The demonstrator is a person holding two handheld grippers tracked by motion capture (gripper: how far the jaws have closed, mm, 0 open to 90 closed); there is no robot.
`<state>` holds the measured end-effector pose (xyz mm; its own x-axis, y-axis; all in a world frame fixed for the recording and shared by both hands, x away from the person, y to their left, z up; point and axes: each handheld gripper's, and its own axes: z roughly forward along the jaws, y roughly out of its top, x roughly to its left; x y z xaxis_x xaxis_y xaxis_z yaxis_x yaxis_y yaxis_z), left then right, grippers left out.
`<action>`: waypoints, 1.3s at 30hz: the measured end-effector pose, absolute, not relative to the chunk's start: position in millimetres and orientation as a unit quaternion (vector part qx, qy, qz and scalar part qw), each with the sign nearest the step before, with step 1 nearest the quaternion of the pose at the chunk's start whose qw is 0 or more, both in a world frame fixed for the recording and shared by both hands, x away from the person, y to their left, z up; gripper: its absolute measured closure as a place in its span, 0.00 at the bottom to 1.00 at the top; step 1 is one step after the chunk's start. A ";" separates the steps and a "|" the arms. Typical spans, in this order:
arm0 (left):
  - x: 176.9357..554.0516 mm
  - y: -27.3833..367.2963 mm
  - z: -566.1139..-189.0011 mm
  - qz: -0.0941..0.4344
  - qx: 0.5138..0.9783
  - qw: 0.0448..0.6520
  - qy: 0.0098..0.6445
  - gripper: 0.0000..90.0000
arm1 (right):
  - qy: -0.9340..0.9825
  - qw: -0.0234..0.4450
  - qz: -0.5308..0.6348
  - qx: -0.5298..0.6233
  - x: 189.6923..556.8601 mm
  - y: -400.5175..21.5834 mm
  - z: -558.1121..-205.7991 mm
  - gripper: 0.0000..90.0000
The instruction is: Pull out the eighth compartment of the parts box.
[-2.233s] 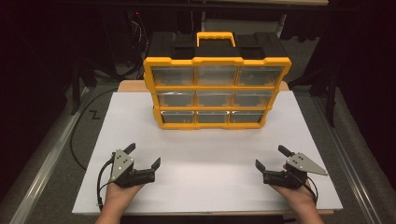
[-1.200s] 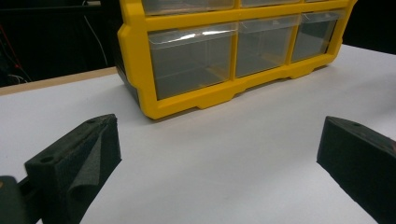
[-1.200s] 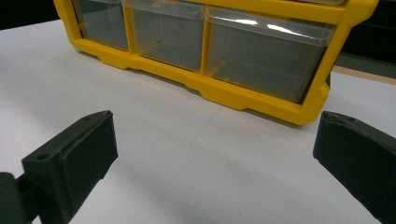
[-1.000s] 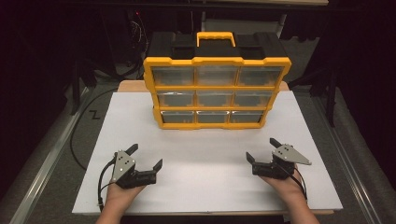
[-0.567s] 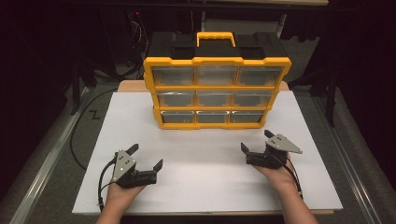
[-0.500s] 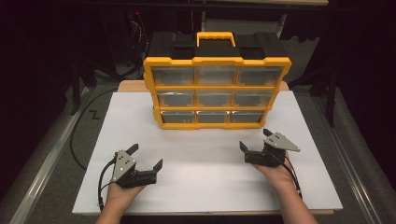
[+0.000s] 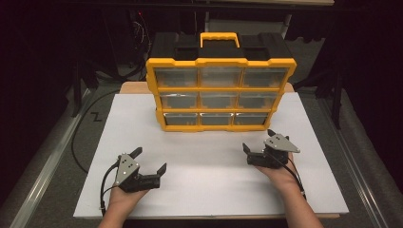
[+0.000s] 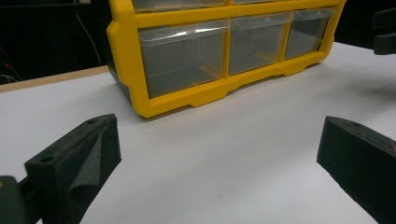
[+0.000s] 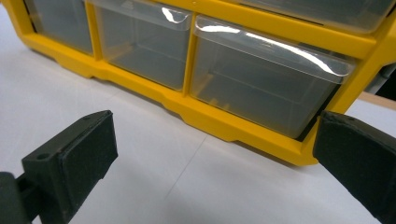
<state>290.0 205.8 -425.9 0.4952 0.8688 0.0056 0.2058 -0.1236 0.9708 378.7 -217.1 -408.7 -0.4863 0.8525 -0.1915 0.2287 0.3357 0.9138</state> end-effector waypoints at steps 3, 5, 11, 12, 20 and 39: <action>288.9 206.0 -425.3 0.312 0.680 0.535 0.393 0.00 | 0.745 0.361 0.435 0.354 374.2 -216.9 -408.8 0.01; 288.4 205.8 -425.3 0.312 0.680 0.535 0.393 0.00 | 0.752 0.359 0.428 0.349 372.9 -218.0 -410.3 0.01; 287.7 205.1 -425.2 0.312 0.681 0.534 0.392 0.00 | 0.762 0.366 0.407 0.346 370.2 -224.4 -414.4 0.01; 287.8 205.3 -425.2 0.311 0.681 0.535 0.392 0.00 | 0.763 0.366 0.405 0.345 369.4 -225.9 -414.7 0.01; 288.4 204.1 -425.8 0.313 0.681 0.533 0.393 0.00 | 0.773 0.375 0.387 0.336 365.7 -229.4 -417.0 0.02; 287.4 205.8 -424.7 0.313 0.678 0.537 0.394 0.00 | 0.815 0.418 0.305 0.260 355.2 -209.3 -424.5 0.01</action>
<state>287.4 205.8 -424.7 0.4938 0.8696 0.0011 0.1982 -0.1138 0.9735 355.2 -209.3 -424.5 -0.5147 0.6794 -0.5230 0.1699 0.6787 0.7145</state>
